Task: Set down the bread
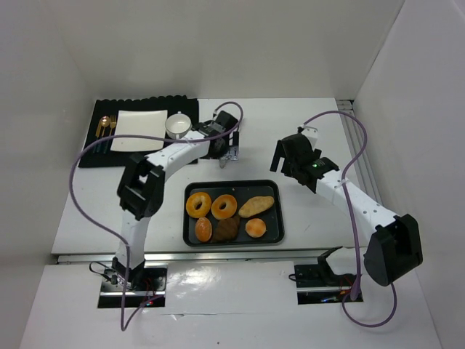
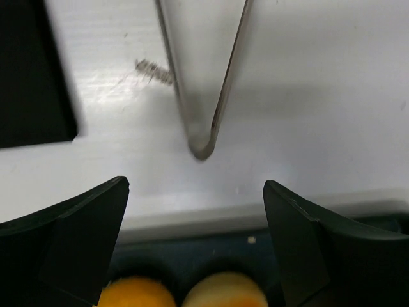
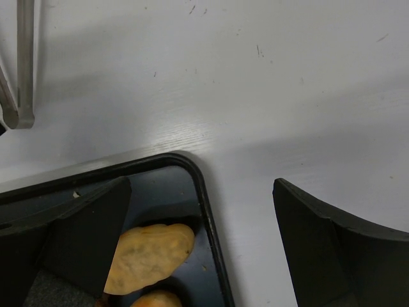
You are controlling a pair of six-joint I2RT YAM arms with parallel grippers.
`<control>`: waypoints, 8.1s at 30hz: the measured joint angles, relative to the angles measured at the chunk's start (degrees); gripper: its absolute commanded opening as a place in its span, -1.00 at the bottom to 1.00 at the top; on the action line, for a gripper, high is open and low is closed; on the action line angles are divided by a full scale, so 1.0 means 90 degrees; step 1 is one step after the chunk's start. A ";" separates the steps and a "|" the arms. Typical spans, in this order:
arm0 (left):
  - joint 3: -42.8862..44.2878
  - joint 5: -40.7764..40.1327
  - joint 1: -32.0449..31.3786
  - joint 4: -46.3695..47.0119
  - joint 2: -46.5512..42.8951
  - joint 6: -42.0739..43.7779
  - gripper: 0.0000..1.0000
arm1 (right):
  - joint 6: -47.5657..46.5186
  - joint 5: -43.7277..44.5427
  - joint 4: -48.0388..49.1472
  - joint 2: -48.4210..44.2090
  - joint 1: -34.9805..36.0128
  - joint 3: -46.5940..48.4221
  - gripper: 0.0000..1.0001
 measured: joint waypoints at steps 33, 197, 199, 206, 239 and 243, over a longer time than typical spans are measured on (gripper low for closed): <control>0.4165 -0.0226 0.0362 -0.0733 0.3517 0.0219 0.93 | -0.0002 0.0000 0.0002 0.0000 -0.0002 0.0000 0.98; -0.0925 -0.1098 -0.1892 -0.4177 -0.3786 -0.0308 -0.81 | -0.0024 -0.0338 0.0053 -0.0474 0.0000 0.0000 0.98; -0.0658 -0.1248 -0.1343 -0.4155 -0.3757 -0.0340 -0.81 | -0.0027 -0.0338 0.0058 -0.0474 -0.0002 0.0000 0.98; 0.0240 -0.1780 0.0967 -0.3351 -0.3101 -0.0104 -0.81 | -0.0044 -0.0359 0.0095 -0.0471 0.0000 0.0000 0.98; 0.3259 -0.0911 0.3354 -0.1593 0.1256 0.0906 0.16 | -0.0056 -0.0503 0.0204 0.0073 0.0000 0.0092 0.98; 0.3191 -0.0920 0.3296 -0.1571 0.0967 0.0984 0.16 | -0.0056 -0.0500 0.0206 0.0073 0.0000 0.0129 0.98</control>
